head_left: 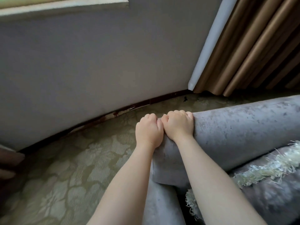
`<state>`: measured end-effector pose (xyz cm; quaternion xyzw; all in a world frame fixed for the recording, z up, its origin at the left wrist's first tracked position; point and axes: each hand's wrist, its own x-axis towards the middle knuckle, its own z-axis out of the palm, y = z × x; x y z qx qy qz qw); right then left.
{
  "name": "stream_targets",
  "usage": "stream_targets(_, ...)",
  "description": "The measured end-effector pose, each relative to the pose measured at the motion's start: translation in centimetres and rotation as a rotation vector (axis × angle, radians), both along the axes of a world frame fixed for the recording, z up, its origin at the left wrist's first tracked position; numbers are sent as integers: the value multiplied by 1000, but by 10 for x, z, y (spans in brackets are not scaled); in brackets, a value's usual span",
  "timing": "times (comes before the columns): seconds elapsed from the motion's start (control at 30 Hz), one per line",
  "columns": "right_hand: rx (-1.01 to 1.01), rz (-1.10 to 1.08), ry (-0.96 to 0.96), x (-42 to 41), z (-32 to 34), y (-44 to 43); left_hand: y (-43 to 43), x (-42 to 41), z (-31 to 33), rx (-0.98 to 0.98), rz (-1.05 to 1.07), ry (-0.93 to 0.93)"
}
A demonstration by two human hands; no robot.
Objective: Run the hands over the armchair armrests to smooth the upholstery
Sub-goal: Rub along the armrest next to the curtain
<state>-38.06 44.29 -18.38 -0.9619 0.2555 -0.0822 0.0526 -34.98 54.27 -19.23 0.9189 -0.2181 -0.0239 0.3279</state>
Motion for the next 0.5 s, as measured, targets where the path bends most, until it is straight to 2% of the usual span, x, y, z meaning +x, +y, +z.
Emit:
stream_targets(0.17,5,-20,29,-6,-3,27,27,-6,-5,-38,-5,30)
stream_targets(0.33,-2,-129,-63,4,-8,26,24,4,-14,-67,-58,-15)
stream_targets(0.5,-43,-146,-122,11,-9,25,22,11,-17,-97,-86,-62)
